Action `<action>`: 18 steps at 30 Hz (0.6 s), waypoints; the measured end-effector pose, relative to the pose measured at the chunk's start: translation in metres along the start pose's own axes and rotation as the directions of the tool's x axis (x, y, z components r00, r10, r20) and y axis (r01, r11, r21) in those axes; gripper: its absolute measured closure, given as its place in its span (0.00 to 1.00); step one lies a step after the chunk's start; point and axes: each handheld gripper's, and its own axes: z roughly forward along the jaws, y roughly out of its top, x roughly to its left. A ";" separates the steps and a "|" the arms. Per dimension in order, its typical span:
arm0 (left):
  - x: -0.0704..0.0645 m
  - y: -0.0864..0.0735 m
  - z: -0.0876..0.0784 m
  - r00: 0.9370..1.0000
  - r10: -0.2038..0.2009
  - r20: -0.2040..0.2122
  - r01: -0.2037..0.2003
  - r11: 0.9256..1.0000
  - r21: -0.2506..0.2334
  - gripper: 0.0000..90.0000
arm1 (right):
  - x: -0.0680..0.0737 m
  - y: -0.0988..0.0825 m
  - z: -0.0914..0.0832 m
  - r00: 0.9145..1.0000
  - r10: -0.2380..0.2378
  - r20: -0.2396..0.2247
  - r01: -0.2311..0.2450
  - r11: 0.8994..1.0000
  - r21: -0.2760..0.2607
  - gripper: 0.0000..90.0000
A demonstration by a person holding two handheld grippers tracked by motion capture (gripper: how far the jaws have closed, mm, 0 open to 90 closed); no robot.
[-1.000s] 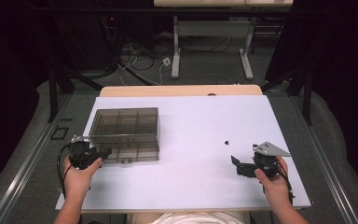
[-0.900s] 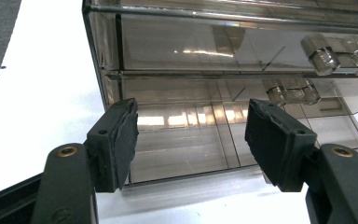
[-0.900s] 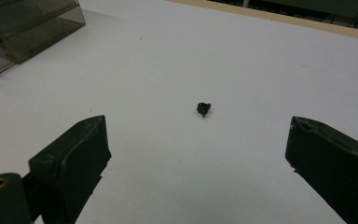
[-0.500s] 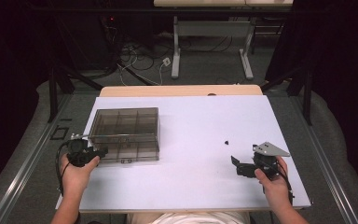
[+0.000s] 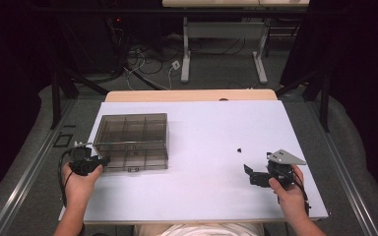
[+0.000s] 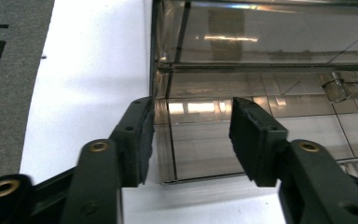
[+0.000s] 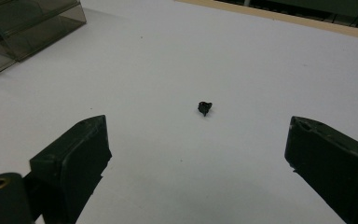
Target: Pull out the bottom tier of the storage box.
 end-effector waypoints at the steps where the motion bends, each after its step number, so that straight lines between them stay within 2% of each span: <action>1: 0.000 0.000 0.000 1.000 -0.005 0.001 0.005 1.000 0.001 0.61 | 0.000 0.000 0.000 1.000 0.000 0.002 0.000 1.000 0.000 0.07; 6: 0.001 -0.002 0.003 1.000 0.006 -0.014 -0.006 1.000 0.004 0.68 | 0.001 0.000 -0.001 1.000 0.001 -0.003 -0.001 1.000 0.008 0.07; 12: 0.001 -0.005 0.008 0.998 0.046 -0.041 -0.045 0.999 0.009 0.74 | 0.000 0.000 0.000 1.000 0.000 -0.003 0.000 1.000 -0.004 0.07; 15: 0.000 -0.005 0.010 0.996 0.066 -0.056 -0.064 0.998 0.027 0.77 | 0.000 0.001 -0.001 1.000 -0.003 -0.006 0.003 1.000 0.009 0.07; 18: 0.000 -0.006 0.012 0.996 0.067 -0.053 -0.065 0.997 0.035 0.79 | 0.000 0.000 -0.001 1.000 -0.003 -0.007 0.003 1.000 0.006 0.07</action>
